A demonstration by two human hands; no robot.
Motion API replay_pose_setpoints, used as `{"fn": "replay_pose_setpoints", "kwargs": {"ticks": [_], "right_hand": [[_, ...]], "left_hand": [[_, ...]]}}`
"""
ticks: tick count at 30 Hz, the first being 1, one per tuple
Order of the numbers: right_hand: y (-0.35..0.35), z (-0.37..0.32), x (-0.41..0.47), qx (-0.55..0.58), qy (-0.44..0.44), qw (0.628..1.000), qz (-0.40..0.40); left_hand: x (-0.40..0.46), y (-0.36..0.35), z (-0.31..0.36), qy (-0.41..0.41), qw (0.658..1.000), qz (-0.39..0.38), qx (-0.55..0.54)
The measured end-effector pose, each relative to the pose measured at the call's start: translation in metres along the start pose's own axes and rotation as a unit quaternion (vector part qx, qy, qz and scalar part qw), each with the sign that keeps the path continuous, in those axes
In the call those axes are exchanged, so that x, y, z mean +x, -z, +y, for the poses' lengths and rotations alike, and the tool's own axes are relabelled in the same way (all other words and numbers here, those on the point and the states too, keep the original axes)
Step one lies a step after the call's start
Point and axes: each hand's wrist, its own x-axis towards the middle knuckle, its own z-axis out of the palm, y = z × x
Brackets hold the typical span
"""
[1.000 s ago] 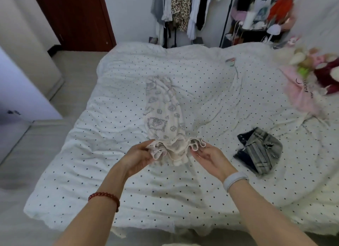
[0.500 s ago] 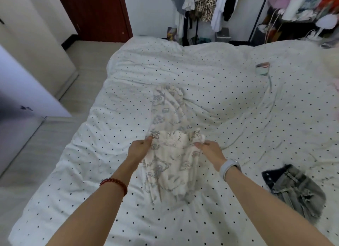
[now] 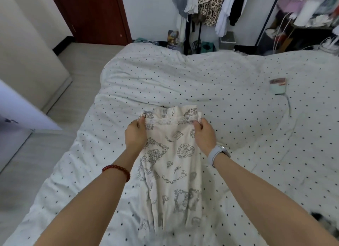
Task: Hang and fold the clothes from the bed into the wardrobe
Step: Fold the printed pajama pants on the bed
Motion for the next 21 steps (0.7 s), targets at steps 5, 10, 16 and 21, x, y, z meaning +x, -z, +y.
{"fn": "replay_pose_setpoints", "kwargs": {"ticks": [5,10,16,21], "right_hand": [[-0.033,0.002,0.073,-0.007,-0.014,1.0,0.01],[-0.062,0.014,0.133,0.011,-0.048,0.999,-0.022],[-0.091,0.069,0.11,-0.036,-0.01,0.996,-0.076],[-0.087,0.099,0.024,-0.033,-0.008,0.997,-0.069]], "left_hand": [[0.077,-0.03,0.0,-0.003,1.0,-0.005,0.015],[0.137,-0.064,-0.008,0.012,0.999,-0.039,0.03],[0.106,-0.081,-0.065,0.04,0.998,-0.053,-0.021],[0.017,-0.06,-0.106,0.025,0.999,-0.024,-0.033]]}}
